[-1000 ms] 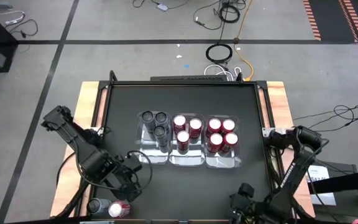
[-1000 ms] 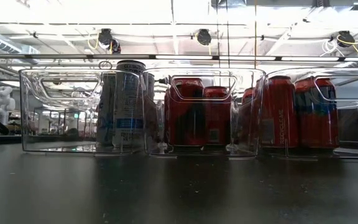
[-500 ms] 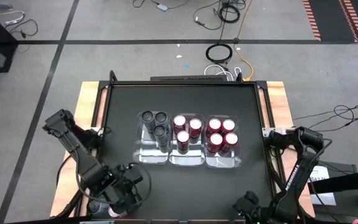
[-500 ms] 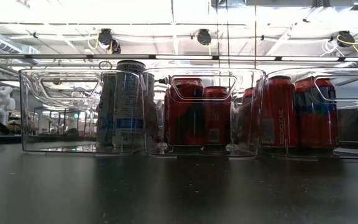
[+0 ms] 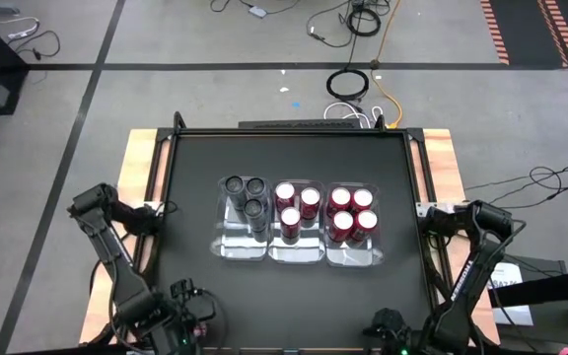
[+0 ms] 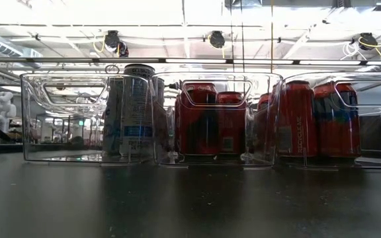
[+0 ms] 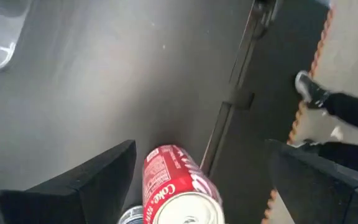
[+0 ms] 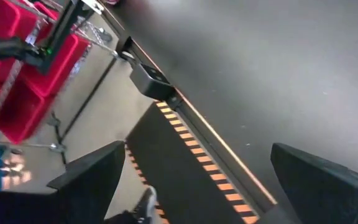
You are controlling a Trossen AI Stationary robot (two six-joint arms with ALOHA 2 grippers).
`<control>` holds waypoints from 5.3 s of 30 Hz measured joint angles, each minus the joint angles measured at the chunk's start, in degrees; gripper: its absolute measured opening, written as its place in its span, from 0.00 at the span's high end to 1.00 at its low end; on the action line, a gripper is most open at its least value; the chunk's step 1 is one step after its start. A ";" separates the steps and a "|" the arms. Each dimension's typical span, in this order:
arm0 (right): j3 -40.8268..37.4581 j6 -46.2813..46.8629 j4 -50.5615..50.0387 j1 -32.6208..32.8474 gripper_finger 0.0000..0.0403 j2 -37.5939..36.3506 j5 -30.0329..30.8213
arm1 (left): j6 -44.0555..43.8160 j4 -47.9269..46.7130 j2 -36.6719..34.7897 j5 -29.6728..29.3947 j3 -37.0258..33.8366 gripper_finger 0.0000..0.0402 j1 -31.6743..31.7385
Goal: Sort soda cans
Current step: Put the red-white soda can into the center transparent bin
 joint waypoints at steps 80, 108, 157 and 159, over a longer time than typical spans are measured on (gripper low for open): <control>0.00 -6.36 0.86 -3.26 0.02 -0.04 0.04 | 32.20 -6.21 5.30 -2.27 21.26 0.24 27.27; 0.04 -13.32 0.39 -6.79 0.02 -0.04 -0.05 | 59.06 10.78 16.96 13.07 22.55 0.24 49.85; 0.02 -14.26 2.44 -7.36 0.02 -0.04 -0.29 | 60.69 11.67 28.15 6.80 22.55 0.10 53.24; 0.02 -14.33 2.44 -7.36 0.02 -0.04 -0.29 | 60.69 11.42 27.97 9.46 22.55 0.10 53.28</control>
